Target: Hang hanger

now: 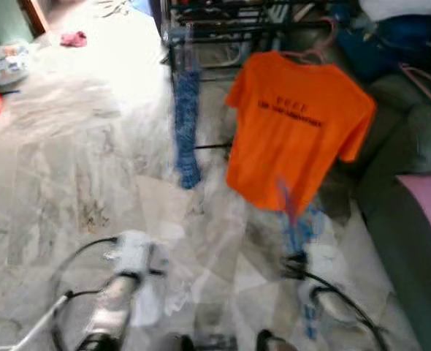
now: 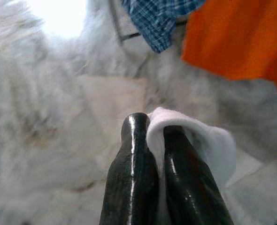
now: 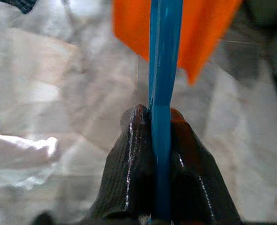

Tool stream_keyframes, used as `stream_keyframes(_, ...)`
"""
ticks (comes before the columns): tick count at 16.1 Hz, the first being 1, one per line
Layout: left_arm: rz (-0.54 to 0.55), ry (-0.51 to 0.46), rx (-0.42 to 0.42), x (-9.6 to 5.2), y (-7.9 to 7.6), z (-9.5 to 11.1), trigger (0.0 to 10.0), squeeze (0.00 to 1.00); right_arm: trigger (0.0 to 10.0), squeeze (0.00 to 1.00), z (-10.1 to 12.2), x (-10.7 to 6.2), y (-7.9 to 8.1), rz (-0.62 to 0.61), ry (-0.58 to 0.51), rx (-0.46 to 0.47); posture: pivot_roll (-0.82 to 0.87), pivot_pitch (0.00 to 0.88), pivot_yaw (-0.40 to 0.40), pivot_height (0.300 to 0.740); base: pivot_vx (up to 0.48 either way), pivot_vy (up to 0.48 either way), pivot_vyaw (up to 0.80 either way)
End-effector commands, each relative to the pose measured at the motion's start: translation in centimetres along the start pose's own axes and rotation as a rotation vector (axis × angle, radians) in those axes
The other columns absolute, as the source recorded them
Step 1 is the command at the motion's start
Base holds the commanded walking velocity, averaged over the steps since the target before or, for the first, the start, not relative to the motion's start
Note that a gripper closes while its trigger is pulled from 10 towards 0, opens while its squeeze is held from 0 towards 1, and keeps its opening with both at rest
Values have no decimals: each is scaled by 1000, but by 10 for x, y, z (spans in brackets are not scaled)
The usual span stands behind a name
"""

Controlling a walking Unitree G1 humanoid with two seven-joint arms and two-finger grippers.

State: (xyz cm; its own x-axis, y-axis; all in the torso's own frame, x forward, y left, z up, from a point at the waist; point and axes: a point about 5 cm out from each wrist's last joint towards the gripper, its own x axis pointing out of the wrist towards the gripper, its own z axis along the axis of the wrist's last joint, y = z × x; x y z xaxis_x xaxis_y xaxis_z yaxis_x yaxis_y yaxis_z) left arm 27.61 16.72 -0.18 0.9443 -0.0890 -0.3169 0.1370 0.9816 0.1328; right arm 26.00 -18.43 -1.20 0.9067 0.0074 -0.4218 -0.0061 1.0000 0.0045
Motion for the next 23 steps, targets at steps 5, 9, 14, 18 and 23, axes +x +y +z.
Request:
stream_keyframes(5,27,26,11,-5,8,-8,10000,0,10000,0,-4,-1,11,21,6,18,104,214,-4,740,-51,0,0)
stream_keyframes(9,21,28,15,-5,6,-7,10000,0,10000,0,-4,-1,11,26,3,5,98,218,-4,740,-286,0,0)
stream_keyframes(14,17,28,19,-4,4,-7,10000,0,10000,0,-4,-2,12,35,-1,-10,96,220,-5,740,-286,0,245)
stream_keyframes(18,14,28,21,-5,3,-7,10000,0,10000,0,-2,-1,13,34,-8,-12,98,220,-4,740,-267,0,306)
stream_keyframes(23,-1,4,35,-4,4,-4,10000,0,10000,0,5,0,13,29,-41,-43,94,222,-1,740,0,0,0)
